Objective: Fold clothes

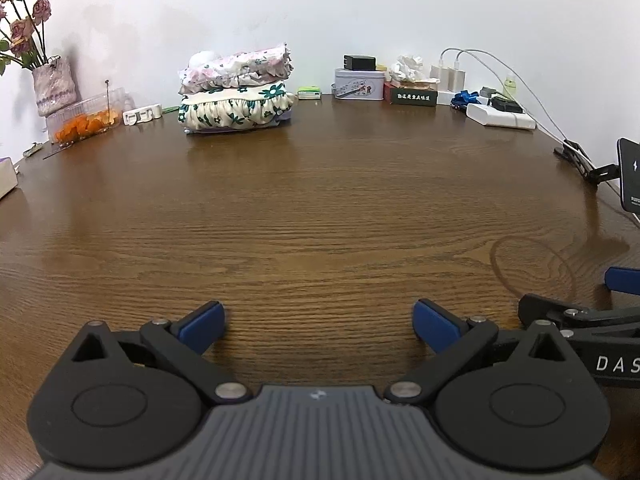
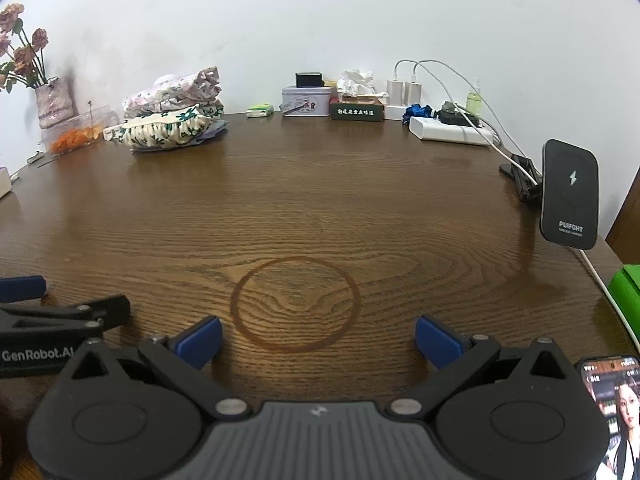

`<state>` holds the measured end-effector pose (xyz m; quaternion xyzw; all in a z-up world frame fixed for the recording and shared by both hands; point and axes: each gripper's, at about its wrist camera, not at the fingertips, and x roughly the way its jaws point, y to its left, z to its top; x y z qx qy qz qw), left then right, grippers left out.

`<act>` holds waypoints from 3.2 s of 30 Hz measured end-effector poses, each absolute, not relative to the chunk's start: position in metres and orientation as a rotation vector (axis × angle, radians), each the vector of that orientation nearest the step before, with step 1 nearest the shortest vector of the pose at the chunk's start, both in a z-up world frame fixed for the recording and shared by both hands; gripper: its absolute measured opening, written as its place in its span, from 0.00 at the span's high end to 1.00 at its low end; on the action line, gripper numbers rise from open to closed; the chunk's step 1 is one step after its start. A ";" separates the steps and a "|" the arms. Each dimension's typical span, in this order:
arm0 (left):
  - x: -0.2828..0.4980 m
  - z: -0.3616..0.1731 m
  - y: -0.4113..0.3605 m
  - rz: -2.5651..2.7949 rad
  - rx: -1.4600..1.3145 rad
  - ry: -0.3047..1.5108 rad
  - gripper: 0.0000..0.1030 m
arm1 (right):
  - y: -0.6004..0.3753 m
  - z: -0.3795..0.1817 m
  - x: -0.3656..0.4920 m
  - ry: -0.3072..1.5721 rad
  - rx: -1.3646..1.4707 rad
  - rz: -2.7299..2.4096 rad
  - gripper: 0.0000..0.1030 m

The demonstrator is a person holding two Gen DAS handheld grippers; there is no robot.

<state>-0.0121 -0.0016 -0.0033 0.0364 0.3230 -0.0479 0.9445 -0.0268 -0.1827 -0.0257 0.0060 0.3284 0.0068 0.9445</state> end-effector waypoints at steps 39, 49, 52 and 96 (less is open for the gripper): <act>-0.014 -0.003 -0.004 -0.108 0.053 0.666 0.00 | -0.189 -0.026 -0.026 0.667 0.011 0.014 0.00; -0.014 -0.003 -0.004 -0.100 0.054 0.666 0.01 | -0.189 -0.026 -0.026 0.667 0.011 0.014 0.00; -0.014 -0.003 -0.003 -0.099 0.050 0.666 0.00 | -0.189 -0.026 -0.027 0.667 0.010 0.017 0.00; -0.015 -0.003 -0.002 -0.099 0.053 0.667 0.01 | -0.189 -0.024 -0.028 0.670 0.005 0.038 0.00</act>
